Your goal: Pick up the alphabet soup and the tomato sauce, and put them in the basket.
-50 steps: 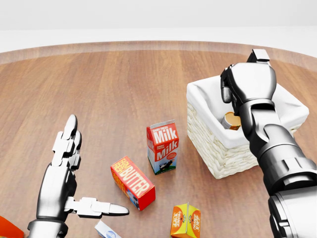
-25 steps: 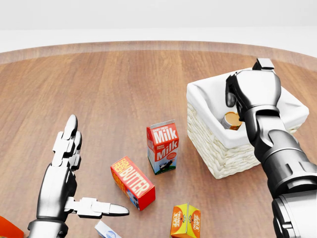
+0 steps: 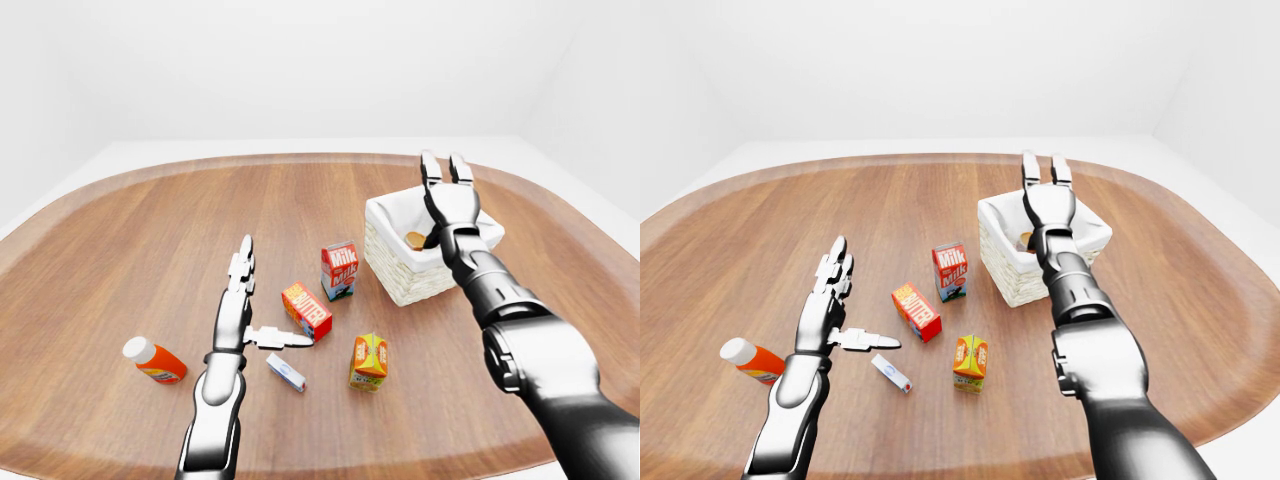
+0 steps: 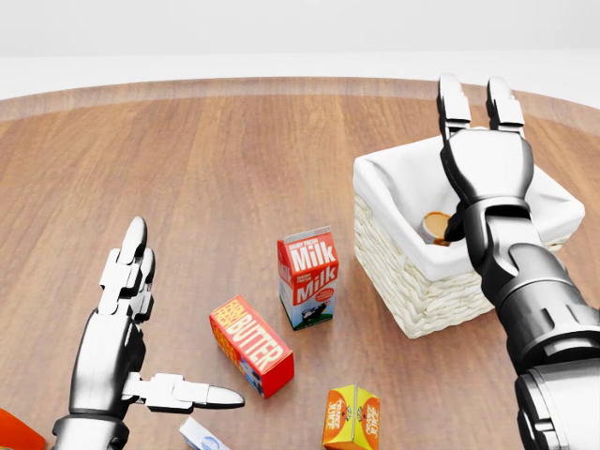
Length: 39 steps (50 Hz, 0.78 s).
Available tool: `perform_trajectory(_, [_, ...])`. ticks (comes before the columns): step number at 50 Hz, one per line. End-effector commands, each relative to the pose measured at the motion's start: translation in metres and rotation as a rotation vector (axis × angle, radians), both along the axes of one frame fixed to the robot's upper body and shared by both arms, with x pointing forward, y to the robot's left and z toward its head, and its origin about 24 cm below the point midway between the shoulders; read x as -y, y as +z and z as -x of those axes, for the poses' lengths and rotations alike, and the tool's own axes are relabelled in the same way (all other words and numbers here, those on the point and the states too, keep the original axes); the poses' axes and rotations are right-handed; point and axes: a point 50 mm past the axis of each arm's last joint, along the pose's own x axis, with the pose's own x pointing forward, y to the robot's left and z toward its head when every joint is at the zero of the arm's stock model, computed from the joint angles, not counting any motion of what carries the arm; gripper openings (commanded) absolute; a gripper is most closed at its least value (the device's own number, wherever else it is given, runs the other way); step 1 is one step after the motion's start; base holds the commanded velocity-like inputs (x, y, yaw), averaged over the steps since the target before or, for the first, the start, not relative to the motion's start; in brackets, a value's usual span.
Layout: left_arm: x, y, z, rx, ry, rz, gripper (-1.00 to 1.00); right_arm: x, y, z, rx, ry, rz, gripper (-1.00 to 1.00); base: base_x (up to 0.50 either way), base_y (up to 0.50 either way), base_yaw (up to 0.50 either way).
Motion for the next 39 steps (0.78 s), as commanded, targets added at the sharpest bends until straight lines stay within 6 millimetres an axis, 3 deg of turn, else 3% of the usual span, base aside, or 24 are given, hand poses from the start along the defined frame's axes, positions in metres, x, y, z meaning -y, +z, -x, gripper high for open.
perform_trajectory(1, [-0.001, 0.001, 0.001, 0.004, 0.005, 0.009, 1.0, -0.001, -0.002, 0.0, -0.005, 0.004, 0.002, 1.0, 0.0, 0.0, 0.0])
perform_trajectory(13, [-0.001, 0.001, 0.001, 0.004, 0.005, 0.009, 1.0, 0.0, 0.008, -0.002, 0.027, -0.002, -0.02, 1.0, 0.0, 0.0, 0.0])
perform_trajectory(22, [-0.001, 0.001, 0.001, 0.004, 0.005, 0.009, 1.0, 0.003, 0.048, -0.009, 0.144, -0.007, -0.048, 1.0, 0.0, 0.0, 0.0])
perform_trajectory(39, [-0.001, 0.001, 0.001, 0.004, 0.006, 0.008, 1.0, 0.002, 0.099, -0.012, 0.305, 0.004, -0.113, 1.0, 0.0, 0.0, 0.0])
